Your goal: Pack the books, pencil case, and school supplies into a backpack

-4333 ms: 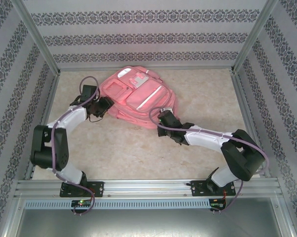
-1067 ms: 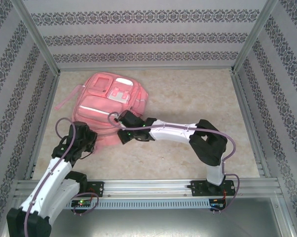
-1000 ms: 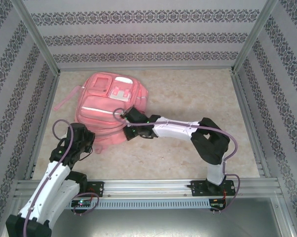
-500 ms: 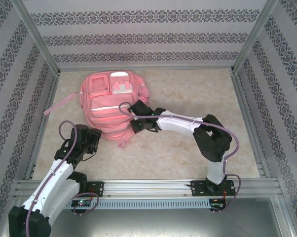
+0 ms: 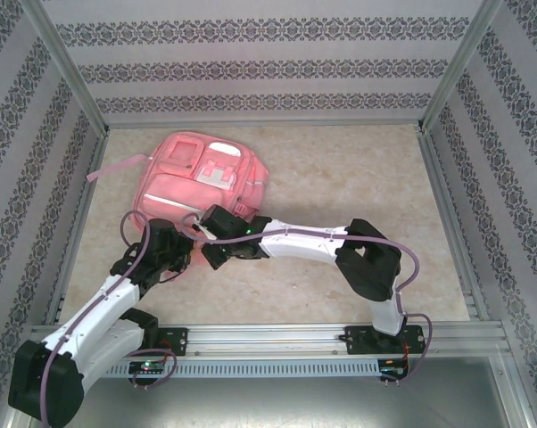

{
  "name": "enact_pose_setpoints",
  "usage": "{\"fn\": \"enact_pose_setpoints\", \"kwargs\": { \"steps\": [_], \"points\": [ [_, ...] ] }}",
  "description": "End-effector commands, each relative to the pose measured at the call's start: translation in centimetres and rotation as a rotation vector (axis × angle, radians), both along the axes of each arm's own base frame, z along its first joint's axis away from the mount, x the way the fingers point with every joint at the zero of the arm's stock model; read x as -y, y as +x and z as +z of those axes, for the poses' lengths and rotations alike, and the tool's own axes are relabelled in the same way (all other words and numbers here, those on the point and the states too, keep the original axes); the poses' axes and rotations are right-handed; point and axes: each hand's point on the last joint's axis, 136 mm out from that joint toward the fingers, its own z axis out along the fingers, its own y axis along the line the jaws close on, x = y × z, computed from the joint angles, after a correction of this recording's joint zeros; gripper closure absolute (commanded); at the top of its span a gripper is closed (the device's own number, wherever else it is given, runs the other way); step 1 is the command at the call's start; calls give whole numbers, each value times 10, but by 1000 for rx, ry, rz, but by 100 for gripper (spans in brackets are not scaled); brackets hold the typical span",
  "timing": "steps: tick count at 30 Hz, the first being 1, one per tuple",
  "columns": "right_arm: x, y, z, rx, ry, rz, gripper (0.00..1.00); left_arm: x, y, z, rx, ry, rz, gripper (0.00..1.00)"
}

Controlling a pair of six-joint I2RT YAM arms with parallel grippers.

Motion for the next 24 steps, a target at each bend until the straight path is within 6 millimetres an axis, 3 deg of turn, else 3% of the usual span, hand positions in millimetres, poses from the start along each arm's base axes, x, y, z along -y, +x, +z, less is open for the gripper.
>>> {"fn": "enact_pose_setpoints", "kwargs": {
  "steps": [1, 3, 9, 16, 18, 21, 24],
  "points": [
    [-1, 4, 18, 23, 53, -14, 100, -4, 7, 5, 3, 47, 17, 100],
    [17, 20, 14, 42, 26, -75, 100, -9, 4, 8, 7, 78, 23, 100],
    [98, 88, -9, 59, -52, -303, 100, -36, -18, 21, 1, 195, 53, 100],
    [183, 170, -43, 29, -149, -525, 100, -43, -34, 24, -11, 212, 51, 100],
    [196, 185, -43, 7, -150, -570, 100, -39, -32, 25, 7, 203, 31, 100],
    [208, 195, -27, 45, -123, -604, 100, -21, -17, 32, 56, 167, -46, 100],
    [229, 200, -14, 91, -143, -658, 100, 13, 7, 38, 101, 101, -151, 100]
  ]
}}
